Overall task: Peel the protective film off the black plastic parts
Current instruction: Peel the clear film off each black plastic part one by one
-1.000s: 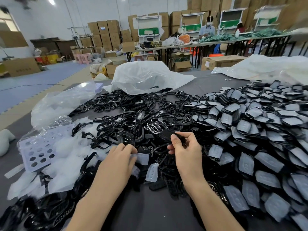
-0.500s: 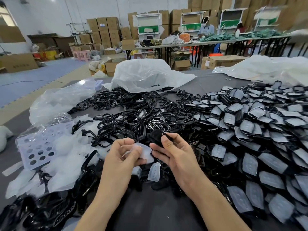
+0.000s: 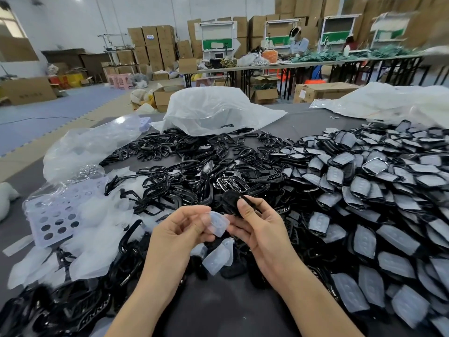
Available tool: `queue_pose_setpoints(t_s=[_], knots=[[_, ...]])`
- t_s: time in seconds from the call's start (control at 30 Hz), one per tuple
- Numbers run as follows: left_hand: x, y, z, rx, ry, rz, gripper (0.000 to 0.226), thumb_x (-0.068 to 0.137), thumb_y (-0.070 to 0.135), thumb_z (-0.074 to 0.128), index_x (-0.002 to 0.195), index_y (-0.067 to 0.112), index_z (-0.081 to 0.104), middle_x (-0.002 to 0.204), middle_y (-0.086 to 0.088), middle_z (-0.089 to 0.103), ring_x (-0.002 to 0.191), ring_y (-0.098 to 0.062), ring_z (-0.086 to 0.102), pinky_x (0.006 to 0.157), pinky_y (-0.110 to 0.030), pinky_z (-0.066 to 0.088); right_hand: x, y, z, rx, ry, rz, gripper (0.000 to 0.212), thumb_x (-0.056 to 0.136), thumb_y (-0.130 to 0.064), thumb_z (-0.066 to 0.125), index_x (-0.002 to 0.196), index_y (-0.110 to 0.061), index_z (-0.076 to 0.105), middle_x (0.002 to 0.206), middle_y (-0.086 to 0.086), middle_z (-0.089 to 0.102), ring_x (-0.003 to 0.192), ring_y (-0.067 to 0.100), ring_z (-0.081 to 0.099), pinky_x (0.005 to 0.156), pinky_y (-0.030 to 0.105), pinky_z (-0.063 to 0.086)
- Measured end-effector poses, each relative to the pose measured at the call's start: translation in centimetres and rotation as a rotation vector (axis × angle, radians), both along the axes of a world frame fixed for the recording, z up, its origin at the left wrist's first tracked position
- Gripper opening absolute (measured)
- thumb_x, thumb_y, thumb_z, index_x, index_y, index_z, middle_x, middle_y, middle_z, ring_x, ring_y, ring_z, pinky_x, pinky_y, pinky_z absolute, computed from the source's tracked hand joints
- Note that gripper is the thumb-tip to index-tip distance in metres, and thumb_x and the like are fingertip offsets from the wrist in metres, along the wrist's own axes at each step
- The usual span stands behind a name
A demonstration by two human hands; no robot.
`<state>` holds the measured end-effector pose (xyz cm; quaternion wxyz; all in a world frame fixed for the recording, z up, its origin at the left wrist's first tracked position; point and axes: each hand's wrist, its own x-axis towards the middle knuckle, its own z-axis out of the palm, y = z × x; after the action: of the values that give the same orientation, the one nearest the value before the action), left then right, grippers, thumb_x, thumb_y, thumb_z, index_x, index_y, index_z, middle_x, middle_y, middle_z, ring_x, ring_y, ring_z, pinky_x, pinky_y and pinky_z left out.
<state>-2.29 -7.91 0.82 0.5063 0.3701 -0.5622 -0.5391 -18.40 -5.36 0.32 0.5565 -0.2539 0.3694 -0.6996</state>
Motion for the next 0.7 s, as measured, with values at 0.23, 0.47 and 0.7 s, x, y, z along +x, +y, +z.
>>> queue_pose_setpoints(t_s=[0.23, 0.47, 0.7], knots=[[-0.8, 0.7, 0.2, -0.069, -0.076, 0.042, 0.011, 0.088, 0.014, 0.07, 0.089, 0.024, 0.074, 0.081, -0.006, 0.076, 0.07, -0.015, 0.072, 0.065, -0.018, 0.056, 0.5, 0.3, -0.8, 0.034, 0.389, -0.031, 0.01, 0.09, -0.021, 0.075, 0.096, -0.02, 0.067, 0.085, 0.005, 0.073, 0.084, 0.025, 0.074, 0.082, 0.036, 0.06], [-0.9, 0.8, 0.1, -0.084, -0.061, 0.154, 0.004, 0.088, 0.018, 0.072, 0.087, 0.021, 0.07, 0.091, 0.002, 0.075, 0.07, -0.017, 0.072, 0.062, -0.017, 0.055, 0.9, 0.6, -0.3, -0.039, 0.385, 0.077, 0.014, 0.088, -0.02, 0.077, 0.094, -0.013, 0.065, 0.087, 0.009, 0.077, 0.078, 0.02, 0.074, 0.072, 0.023, 0.057], [-0.8, 0.7, 0.0, -0.088, -0.038, 0.188, 0.006, 0.092, 0.017, 0.067, 0.093, 0.021, 0.063, 0.075, -0.003, 0.073, 0.068, -0.013, 0.069, 0.063, -0.013, 0.052, 1.1, 0.7, -0.2, -0.116, 0.312, 0.151, 0.028, 0.086, -0.031, 0.071, 0.103, -0.009, 0.07, 0.092, 0.01, 0.077, 0.085, 0.019, 0.074, 0.074, 0.022, 0.057]])
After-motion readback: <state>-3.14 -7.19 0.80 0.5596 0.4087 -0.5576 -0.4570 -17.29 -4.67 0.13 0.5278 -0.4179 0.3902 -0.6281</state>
